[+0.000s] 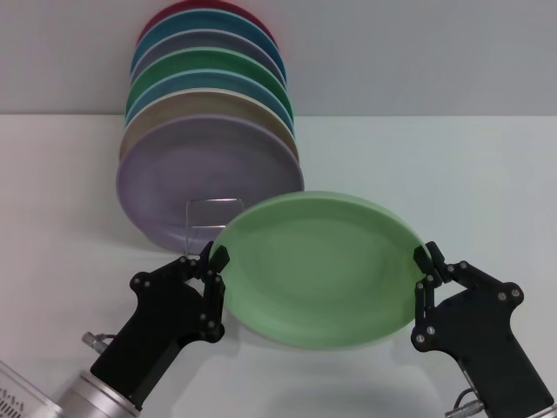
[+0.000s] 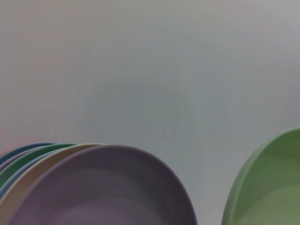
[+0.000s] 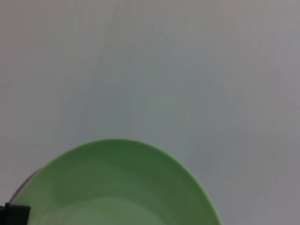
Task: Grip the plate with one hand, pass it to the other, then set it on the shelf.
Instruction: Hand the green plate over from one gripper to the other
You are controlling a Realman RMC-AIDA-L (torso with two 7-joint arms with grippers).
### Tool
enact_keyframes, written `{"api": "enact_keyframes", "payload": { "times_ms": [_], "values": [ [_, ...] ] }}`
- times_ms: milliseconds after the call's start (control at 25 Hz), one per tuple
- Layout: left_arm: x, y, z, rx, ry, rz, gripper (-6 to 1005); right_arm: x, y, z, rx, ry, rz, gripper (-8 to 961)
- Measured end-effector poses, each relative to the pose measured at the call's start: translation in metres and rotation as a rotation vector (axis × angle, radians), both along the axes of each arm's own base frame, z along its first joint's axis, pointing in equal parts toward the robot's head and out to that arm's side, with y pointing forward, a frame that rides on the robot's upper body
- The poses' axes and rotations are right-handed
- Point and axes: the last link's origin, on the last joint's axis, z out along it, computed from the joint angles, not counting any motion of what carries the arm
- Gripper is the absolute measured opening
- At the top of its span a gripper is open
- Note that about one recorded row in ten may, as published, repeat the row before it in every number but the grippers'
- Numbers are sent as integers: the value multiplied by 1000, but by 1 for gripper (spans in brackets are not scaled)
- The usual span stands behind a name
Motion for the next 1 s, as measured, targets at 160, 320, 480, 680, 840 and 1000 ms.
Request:
{"api": "enact_keyframes", "payload": {
  "times_ms": [160, 320, 480, 680, 840, 1000],
  "values": [
    [0, 1, 1, 4, 0, 2, 40, -1, 1, 0, -2, -3, 6, 26],
    [-1, 2, 1, 7, 1, 5, 40, -3, 2, -1, -11, -5, 24, 35],
    [-2, 3, 3, 20, -1, 12, 40, -5, 2, -2, -19, -8, 51, 117],
    [-3, 3, 6, 54, 11, 18, 40, -5, 2, 2, -18, 22, 74, 281],
    [-5, 3, 21, 137, -22, 19, 40, -6, -8, 12, 7, 79, 135, 352],
    [-4, 0, 37, 214, -69, -12, 40, -6, -15, 13, -4, 70, 182, 350]
  ]
}}
